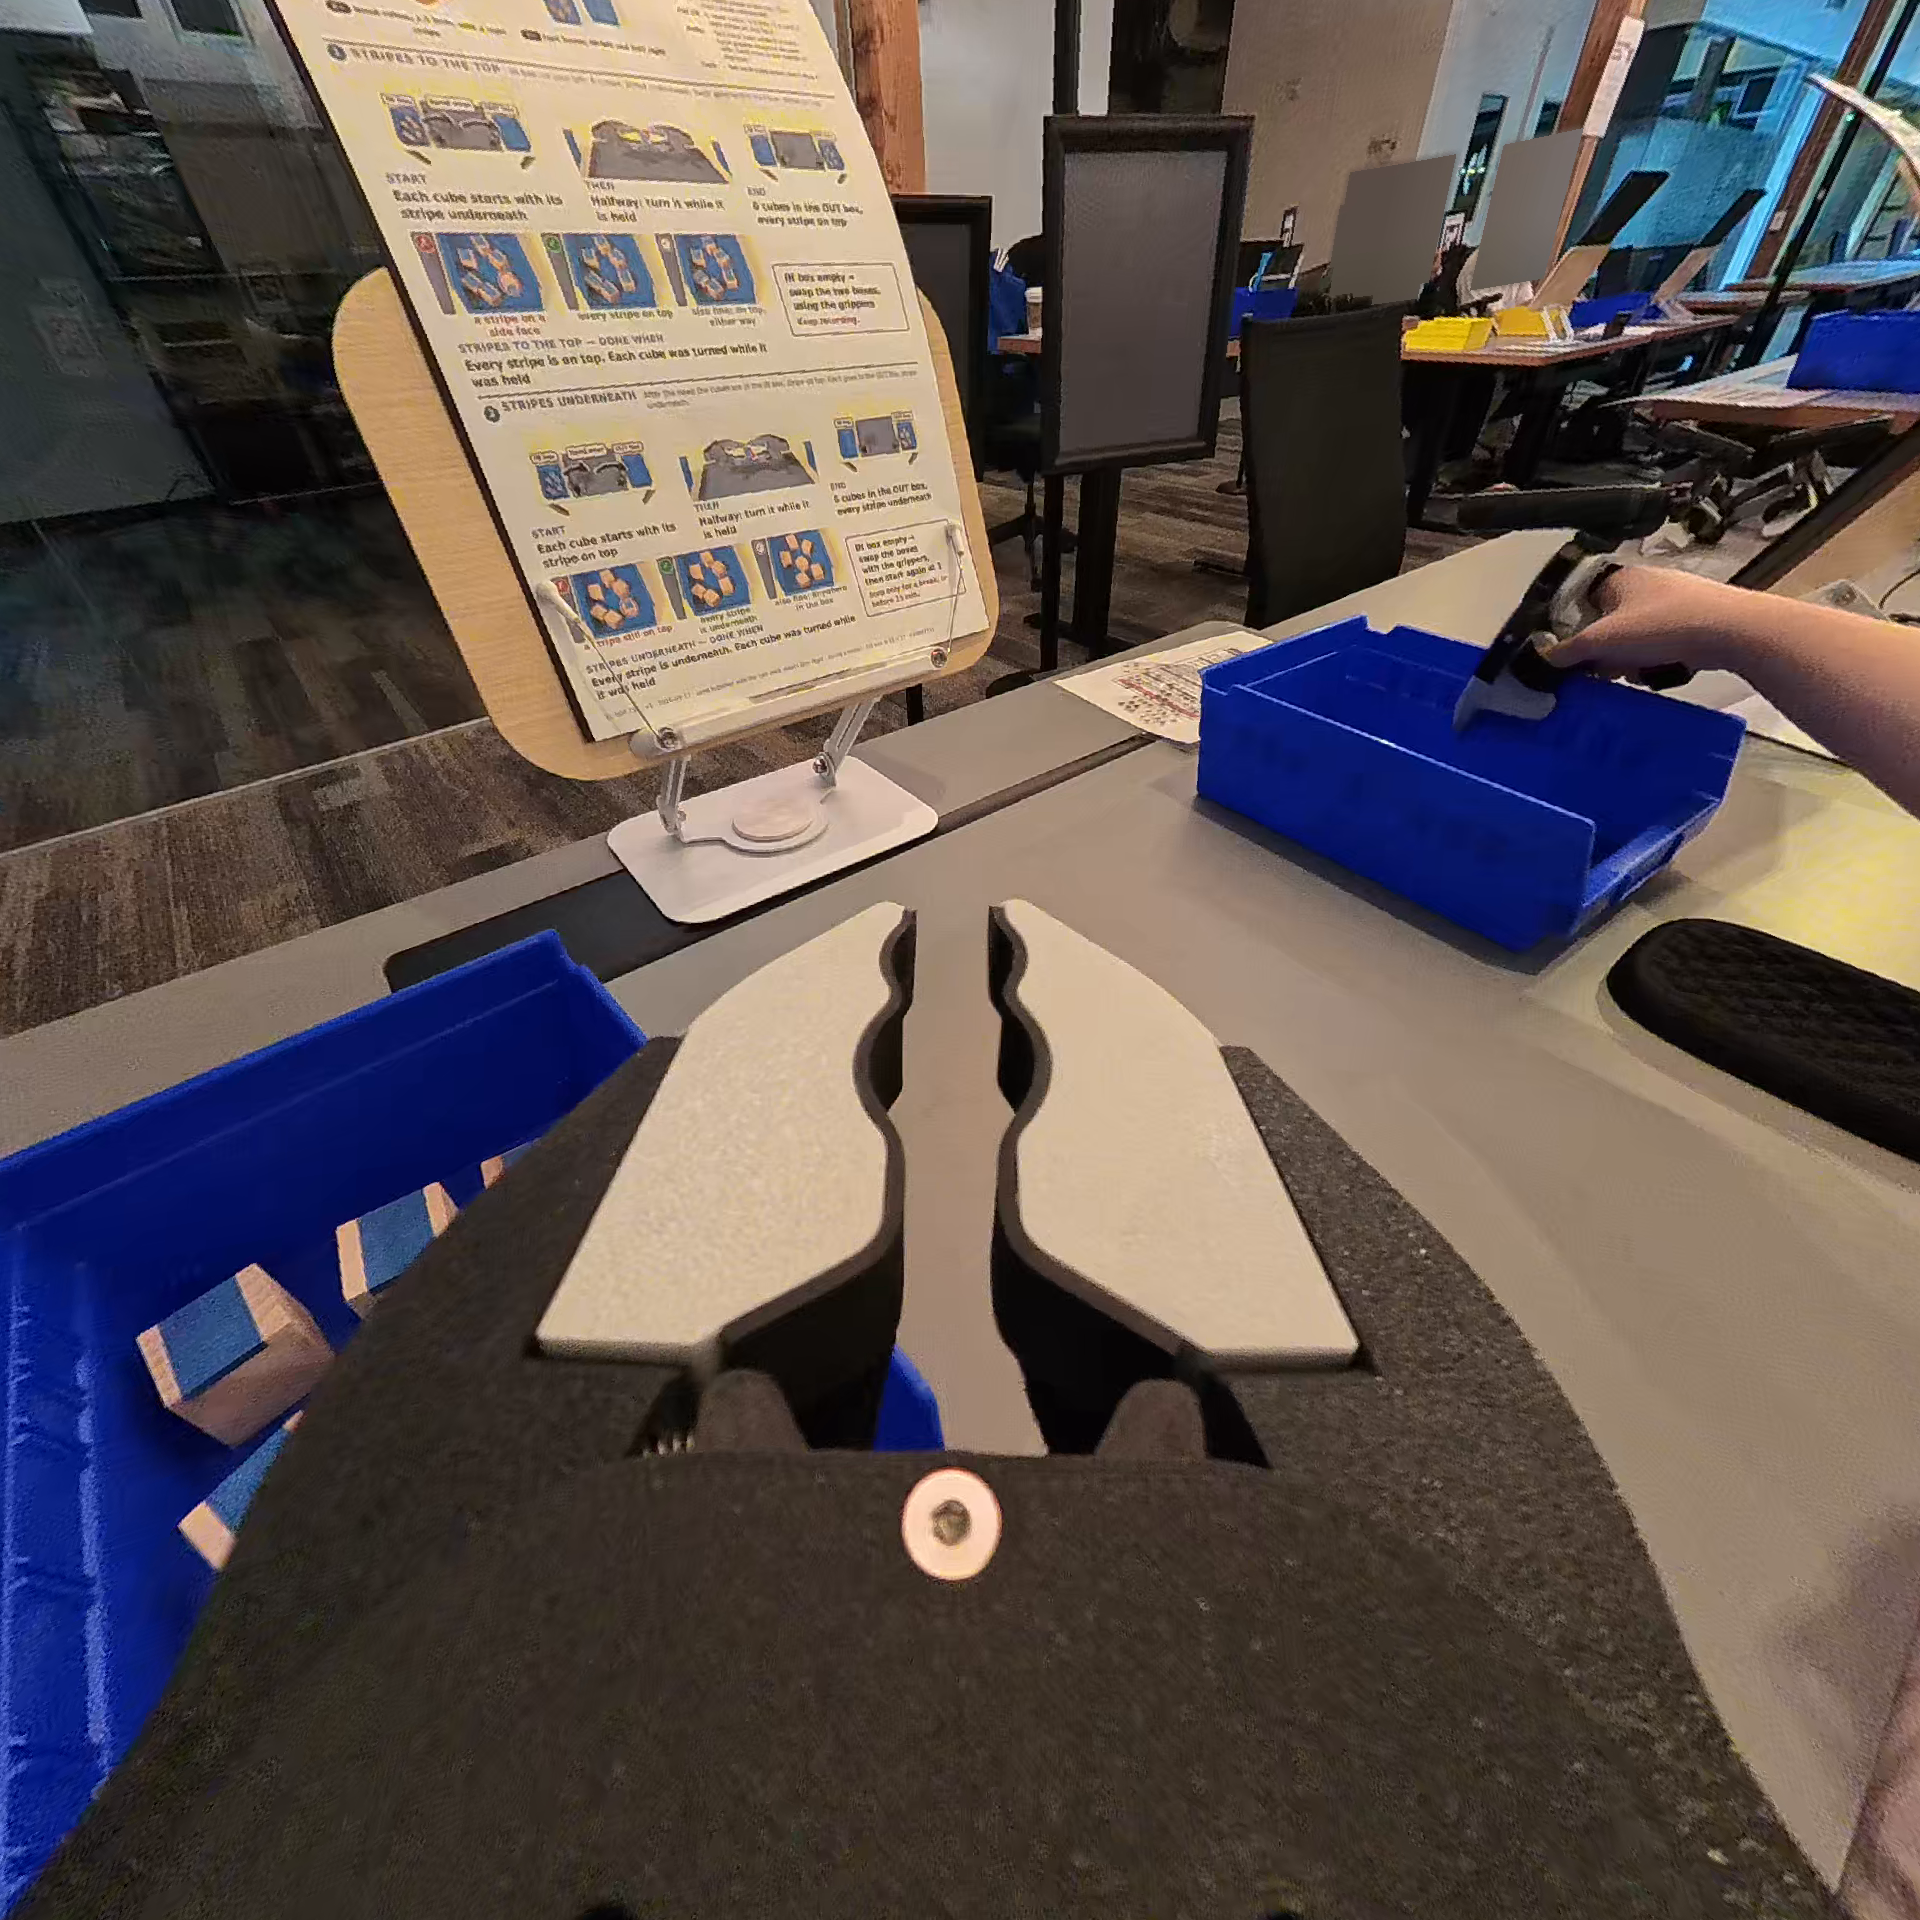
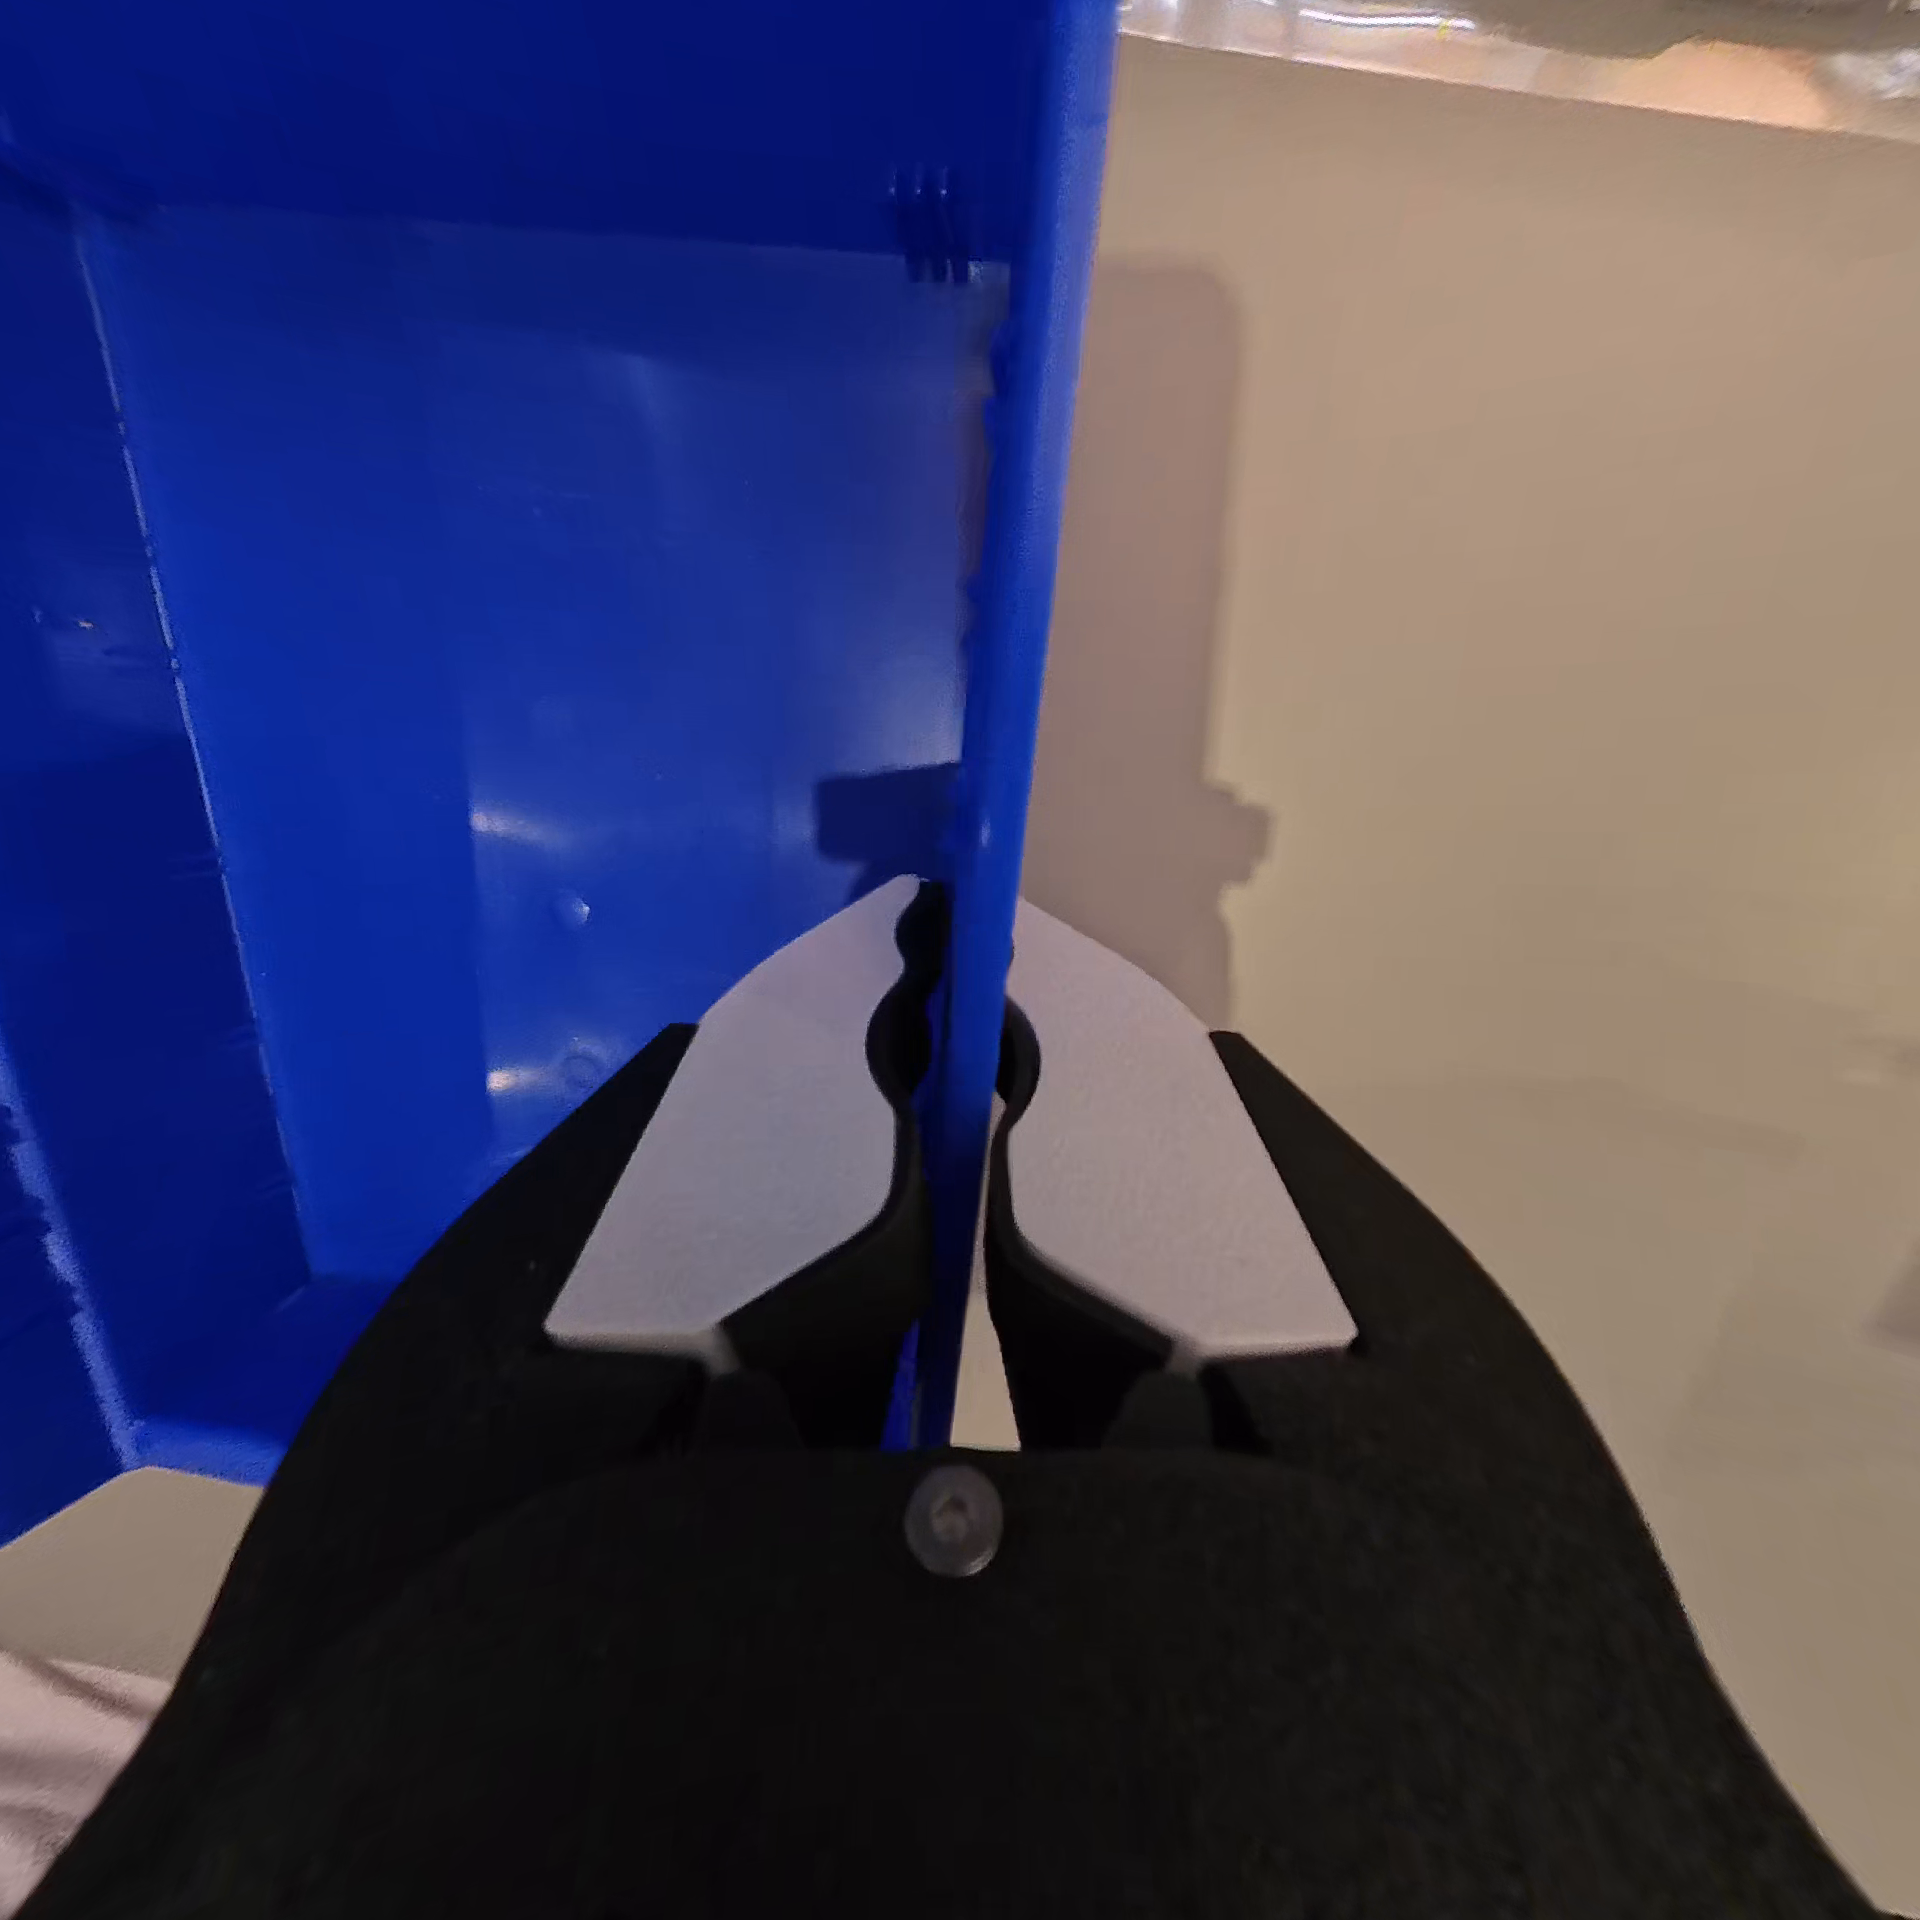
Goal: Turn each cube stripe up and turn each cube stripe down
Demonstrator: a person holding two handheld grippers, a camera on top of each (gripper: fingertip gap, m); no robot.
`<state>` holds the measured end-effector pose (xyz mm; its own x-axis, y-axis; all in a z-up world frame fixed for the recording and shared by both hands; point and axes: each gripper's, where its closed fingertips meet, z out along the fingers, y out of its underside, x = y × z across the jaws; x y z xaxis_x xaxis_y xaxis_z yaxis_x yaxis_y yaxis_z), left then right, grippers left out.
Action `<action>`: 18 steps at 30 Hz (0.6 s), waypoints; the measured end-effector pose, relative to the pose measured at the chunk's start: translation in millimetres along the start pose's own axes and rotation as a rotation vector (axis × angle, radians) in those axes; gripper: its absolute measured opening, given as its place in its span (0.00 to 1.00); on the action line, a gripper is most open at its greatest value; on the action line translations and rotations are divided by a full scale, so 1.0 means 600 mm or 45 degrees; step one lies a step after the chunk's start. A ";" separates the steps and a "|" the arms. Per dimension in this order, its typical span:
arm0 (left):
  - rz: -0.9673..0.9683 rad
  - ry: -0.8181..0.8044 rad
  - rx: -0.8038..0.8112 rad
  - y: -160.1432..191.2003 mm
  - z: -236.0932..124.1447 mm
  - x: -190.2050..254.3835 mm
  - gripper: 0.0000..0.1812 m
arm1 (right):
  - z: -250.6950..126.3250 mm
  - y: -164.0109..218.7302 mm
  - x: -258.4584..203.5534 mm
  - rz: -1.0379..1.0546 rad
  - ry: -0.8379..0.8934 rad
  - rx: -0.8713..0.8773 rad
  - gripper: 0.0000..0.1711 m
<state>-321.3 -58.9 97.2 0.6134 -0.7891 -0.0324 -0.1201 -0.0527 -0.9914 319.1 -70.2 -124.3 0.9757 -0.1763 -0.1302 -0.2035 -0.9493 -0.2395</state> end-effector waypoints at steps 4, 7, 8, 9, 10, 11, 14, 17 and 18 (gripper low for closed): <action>-0.026 -0.021 0.005 0.000 0.005 -0.011 0.08 | -0.014 -0.011 0.015 -0.100 0.172 0.077 0.12; -0.044 -0.076 -0.001 0.000 -0.003 -0.035 0.09 | -0.075 -0.046 0.028 -0.151 0.360 0.319 0.21; -0.041 -0.103 -0.001 -0.002 -0.010 -0.046 0.09 | -0.107 -0.059 0.027 -0.176 0.423 0.427 0.24; -0.032 -0.138 -0.002 -0.004 -0.017 -0.059 0.09 | -0.141 -0.071 0.019 -0.207 0.473 0.545 0.25; -0.017 -0.175 -0.009 -0.004 -0.025 -0.073 0.09 | -0.177 -0.082 0.004 -0.246 0.500 0.668 0.25; -0.002 -0.208 -0.029 0.000 -0.030 -0.089 0.09 | -0.210 -0.091 -0.021 -0.292 0.490 0.789 0.27; 0.026 -0.212 -0.188 0.032 -0.027 -0.130 0.06 | -0.273 -0.097 -0.127 -0.427 0.256 1.068 0.40; -0.018 -0.066 -0.450 0.089 0.001 -0.149 0.06 | -0.294 -0.083 -0.248 -0.558 -0.131 1.127 0.41; -0.012 -0.009 -0.526 0.106 0.012 -0.151 0.06 | -0.304 -0.080 -0.286 -0.589 -0.263 1.153 0.41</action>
<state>-378.8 13.5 36.3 0.6215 -0.7830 -0.0259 -0.4168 -0.3025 -0.8572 176.2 -41.9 85.1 0.9584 0.2849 0.0166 0.1192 -0.3465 -0.9304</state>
